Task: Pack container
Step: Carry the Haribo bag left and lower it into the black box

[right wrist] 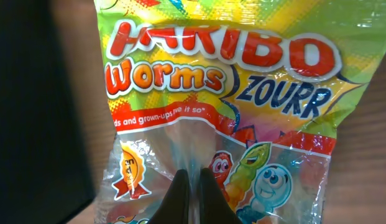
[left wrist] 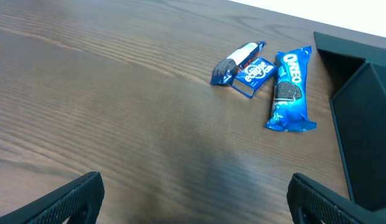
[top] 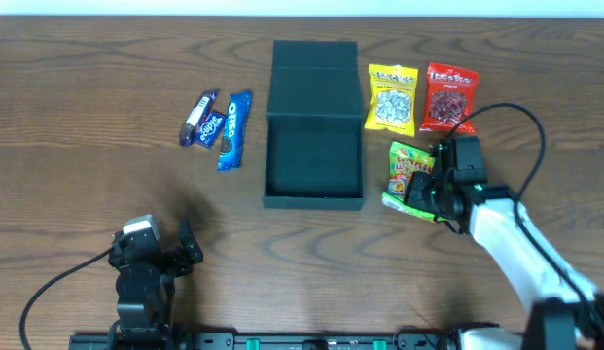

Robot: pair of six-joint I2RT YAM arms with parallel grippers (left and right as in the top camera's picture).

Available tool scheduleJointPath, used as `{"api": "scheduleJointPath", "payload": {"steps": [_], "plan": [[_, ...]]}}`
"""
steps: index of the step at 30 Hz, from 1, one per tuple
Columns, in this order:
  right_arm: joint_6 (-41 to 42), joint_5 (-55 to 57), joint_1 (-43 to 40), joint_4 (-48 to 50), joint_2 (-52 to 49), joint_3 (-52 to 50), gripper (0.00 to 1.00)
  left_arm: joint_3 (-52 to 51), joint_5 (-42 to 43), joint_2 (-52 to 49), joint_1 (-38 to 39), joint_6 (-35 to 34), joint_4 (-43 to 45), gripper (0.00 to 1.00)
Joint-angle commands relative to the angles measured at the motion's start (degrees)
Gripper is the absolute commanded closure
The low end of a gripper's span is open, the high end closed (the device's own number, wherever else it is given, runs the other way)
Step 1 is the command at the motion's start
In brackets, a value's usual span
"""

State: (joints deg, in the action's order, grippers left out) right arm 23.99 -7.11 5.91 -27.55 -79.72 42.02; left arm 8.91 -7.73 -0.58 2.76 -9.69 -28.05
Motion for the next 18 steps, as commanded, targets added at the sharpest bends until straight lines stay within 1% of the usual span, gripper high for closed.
{"api": "scheduleJointPath", "payload": {"steps": [1, 3, 5, 8, 11, 13, 15, 18], "plan": [[1.73, -0.66, 0.55, -1.66, 5.99, 0.22, 0.99, -1.09, -0.31, 0.33, -0.22, -0.61, 0.07, 0.05], [1.73, -0.92, 0.57, -2.64, 9.16, 0.22, 0.99, -1.09, -0.31, 0.33, -0.22, -0.61, 0.07, 0.05], [1.55, -3.91, 0.79, -2.86, 13.05, 0.22, 0.99, -1.09, -0.31, 0.33, -0.22, -0.61, 0.07, 0.05], [1.05, -6.56, 4.09, -1.29, 17.66, 0.55, 0.99, -1.09, -0.31, 0.33, -0.22, -0.61, 0.07, 0.05], [2.51, -6.47, 9.11, 0.28, 18.56, 2.05, 0.99, -1.09, -0.31, 0.33, -0.22, -0.61, 0.07, 0.05], [3.76, -6.34, 13.2, 3.48, 18.29, 3.04, 0.98, -1.09, -0.31, 0.33, -0.22, -0.63, 0.07, 0.05], [6.49, -2.91, 18.23, 8.55, 17.22, 4.07, 0.99, -1.09, -0.31, 0.33, -0.22, -0.61, 0.07, 0.05], [7.45, 0.11, 22.21, 12.11, 15.1, 4.96, 0.99, -1.09, -0.31, 0.33, -0.22, -0.61, 0.07, 0.05]]}}
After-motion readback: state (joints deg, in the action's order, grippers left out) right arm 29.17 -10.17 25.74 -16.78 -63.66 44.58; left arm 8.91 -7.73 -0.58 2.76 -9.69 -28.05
